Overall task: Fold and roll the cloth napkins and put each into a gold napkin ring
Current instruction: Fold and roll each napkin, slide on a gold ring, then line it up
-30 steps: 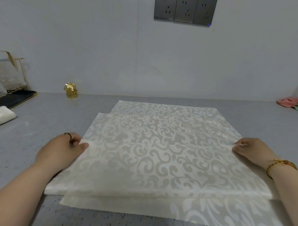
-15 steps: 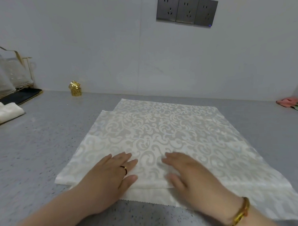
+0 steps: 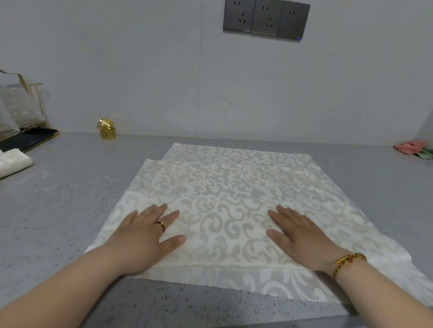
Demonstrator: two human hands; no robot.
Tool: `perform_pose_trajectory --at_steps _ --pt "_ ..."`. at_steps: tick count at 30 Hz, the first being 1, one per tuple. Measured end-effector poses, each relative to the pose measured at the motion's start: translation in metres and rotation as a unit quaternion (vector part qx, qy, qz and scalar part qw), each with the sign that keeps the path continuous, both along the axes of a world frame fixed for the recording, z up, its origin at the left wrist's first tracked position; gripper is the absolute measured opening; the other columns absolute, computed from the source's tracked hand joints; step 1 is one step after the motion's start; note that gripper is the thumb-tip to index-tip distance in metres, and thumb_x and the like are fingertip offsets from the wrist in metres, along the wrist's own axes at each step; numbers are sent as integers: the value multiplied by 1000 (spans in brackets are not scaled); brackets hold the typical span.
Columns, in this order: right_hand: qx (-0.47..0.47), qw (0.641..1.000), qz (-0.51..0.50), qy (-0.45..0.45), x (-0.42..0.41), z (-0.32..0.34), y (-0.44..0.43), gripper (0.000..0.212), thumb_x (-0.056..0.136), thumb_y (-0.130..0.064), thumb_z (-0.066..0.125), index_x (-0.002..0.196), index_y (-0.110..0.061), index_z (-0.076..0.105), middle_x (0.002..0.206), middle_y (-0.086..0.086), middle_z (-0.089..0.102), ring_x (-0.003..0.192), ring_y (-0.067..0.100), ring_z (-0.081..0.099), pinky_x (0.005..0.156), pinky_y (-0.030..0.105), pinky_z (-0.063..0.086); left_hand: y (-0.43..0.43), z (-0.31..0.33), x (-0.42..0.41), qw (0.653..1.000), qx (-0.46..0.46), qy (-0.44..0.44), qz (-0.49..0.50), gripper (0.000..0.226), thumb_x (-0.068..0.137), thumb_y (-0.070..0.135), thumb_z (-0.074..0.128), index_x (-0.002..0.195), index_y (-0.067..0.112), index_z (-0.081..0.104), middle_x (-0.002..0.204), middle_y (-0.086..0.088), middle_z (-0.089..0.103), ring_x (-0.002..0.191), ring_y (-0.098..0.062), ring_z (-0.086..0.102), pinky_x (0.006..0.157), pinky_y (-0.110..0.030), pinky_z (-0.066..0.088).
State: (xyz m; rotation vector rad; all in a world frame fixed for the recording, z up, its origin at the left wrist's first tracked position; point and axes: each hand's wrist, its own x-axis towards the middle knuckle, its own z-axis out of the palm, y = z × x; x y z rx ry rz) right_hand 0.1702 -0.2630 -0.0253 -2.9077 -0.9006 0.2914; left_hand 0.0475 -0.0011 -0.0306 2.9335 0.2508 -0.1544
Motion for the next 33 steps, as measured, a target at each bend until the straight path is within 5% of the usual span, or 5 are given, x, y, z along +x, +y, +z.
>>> perform_pose_trajectory --at_steps 6,15,21,27,33 --pt "23 1000 -21 3 25 11 -2 54 96 -42 34 145 -23 19 154 -1 14 142 17 11 113 27 10 7 0 0 999 0 -6 36 145 12 88 -31 145 36 -4 153 12 -13 140 -6 -14 112 -29 -9" --pt "163 986 -10 17 64 23 77 26 90 -23 54 114 -16 58 105 -2 47 99 12 43 88 22 35 8 -2 3 999 16 -6 44 145 15 89 -30 146 35 0 154 11 -10 141 -7 -10 113 -30 -8" --pt "102 994 -40 5 104 29 111 33 93 -21 45 124 -14 51 132 6 49 125 22 40 103 34 36 11 10 26 997 -20 -55 42 67 88 59 36 145 30 15 155 7 -4 142 -11 0 114 -27 4" --pt "59 995 -75 0 142 28 135 43 97 -22 38 139 -17 32 143 10 37 130 27 36 104 36 33 18 -12 44 998 2 -58 11 142 19 84 -35 145 35 8 155 11 -1 141 -6 -6 112 -25 -6" --pt "53 993 -103 -21 171 28 144 39 94 -23 40 133 -18 42 137 7 44 129 28 35 105 37 32 20 -13 46 998 22 -51 5 143 13 71 -47 145 37 -2 154 14 -9 140 -4 -15 108 -24 -12"
